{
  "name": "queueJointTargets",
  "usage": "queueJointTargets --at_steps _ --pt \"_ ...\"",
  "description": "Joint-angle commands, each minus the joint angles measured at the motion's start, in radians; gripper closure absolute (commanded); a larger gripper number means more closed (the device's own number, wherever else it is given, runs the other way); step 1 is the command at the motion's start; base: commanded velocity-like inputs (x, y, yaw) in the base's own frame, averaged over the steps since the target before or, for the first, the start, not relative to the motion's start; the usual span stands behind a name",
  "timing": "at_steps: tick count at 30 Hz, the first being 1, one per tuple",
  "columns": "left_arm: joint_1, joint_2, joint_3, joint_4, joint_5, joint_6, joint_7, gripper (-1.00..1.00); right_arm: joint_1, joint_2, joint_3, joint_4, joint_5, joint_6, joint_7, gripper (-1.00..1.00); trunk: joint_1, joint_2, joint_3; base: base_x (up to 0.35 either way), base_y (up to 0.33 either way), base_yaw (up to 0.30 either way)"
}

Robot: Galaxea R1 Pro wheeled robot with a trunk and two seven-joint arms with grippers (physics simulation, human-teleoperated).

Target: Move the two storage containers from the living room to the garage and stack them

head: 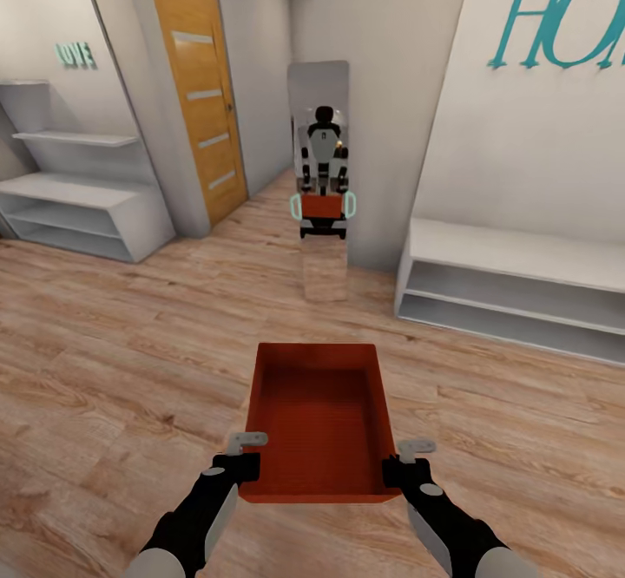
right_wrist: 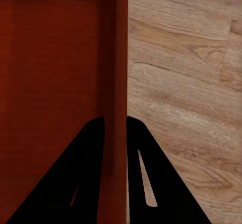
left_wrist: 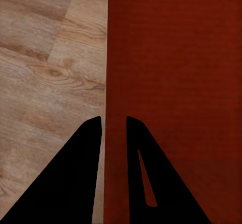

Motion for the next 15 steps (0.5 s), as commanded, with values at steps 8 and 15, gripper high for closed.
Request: queueJointTargets --at_steps 8,15 --pt "-0.001 0.001 -0.001 -0.004 0.006 0.005 -0.028 1.00 -0.001 -0.044 0.004 -0.001 -0.016 -0.002 -0.003 1.00 0.001 -0.001 -0.001 0.336 0.000 0.118" --pt "-0.001 0.001 -0.001 -0.004 0.006 0.005 -0.028 1.00 -0.001 -0.044 0.004 -0.001 -0.016 -0.002 -0.003 1.00 0.001 -0.001 -0.001 0.336 0.000 0.220"
